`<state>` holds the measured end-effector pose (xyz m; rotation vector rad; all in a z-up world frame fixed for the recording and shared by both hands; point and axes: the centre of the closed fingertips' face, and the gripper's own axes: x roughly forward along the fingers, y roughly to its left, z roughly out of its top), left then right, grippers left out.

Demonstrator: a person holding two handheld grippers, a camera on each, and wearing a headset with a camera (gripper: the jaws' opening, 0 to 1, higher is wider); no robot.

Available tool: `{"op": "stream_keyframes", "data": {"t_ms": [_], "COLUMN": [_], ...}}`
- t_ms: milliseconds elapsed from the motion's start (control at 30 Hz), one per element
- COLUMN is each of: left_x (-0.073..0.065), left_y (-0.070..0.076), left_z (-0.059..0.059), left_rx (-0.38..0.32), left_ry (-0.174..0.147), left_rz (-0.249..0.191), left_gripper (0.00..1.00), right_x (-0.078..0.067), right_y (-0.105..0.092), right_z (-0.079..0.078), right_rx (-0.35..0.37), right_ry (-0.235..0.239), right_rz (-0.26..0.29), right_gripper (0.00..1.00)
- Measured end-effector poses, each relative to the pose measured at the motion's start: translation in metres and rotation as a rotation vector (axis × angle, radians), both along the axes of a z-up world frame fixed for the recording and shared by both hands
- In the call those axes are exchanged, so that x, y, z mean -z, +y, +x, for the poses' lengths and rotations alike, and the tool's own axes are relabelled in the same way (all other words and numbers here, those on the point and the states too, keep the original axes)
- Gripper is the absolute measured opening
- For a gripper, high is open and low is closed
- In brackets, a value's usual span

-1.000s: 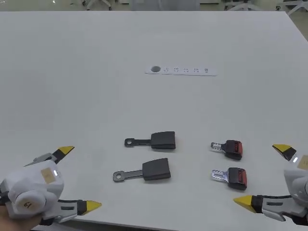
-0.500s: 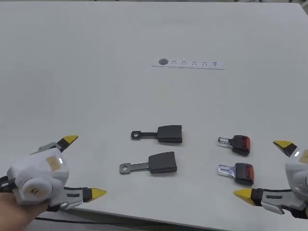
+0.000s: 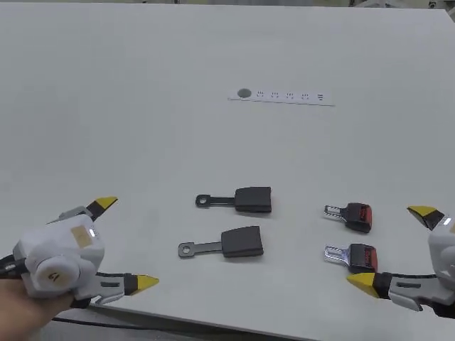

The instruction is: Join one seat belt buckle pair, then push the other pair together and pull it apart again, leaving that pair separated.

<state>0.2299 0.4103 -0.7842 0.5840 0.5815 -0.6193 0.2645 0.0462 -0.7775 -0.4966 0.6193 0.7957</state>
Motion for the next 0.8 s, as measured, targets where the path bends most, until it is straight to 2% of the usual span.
{"op": "stream_keyframes", "data": {"t_ms": [200,300,433,533,733,767,800], "left_x": [0.000,0.000,0.001,-0.001,-0.002,-0.002,-0.004], "left_y": [0.001,0.002,0.001,0.000,-0.003,-0.003,-0.003], "left_z": [-0.001,-0.001,-0.003,-0.003,-0.005,-0.005,-0.004], "left_rx": [-0.004,-0.007,-0.008,-0.008,-0.008,-0.006,-0.001], "left_ry": [-0.001,-0.003,0.008,0.006,0.011,0.009,-0.007], "left_rz": [0.005,0.011,0.012,0.008,0.013,0.015,0.022], "left_gripper": [0.97,0.97,0.97,0.96,0.96,0.96,0.97], "right_x": [0.006,0.002,-0.004,-0.002,-0.003,-0.003,-0.002], "right_y": [-0.002,0.001,0.000,-0.003,-0.004,-0.004,-0.005], "right_z": [-0.009,-0.010,-0.010,-0.010,-0.015,-0.016,-0.016], "right_rx": [-0.011,0.025,0.024,0.055,0.048,0.042,0.037], "right_ry": [0.007,0.037,0.018,0.043,0.034,0.037,0.043], "right_rz": [-0.018,0.061,0.050,0.074,0.063,0.060,0.059], "right_gripper": [0.95,0.95,0.95,0.95,0.93,0.90,0.88]}}
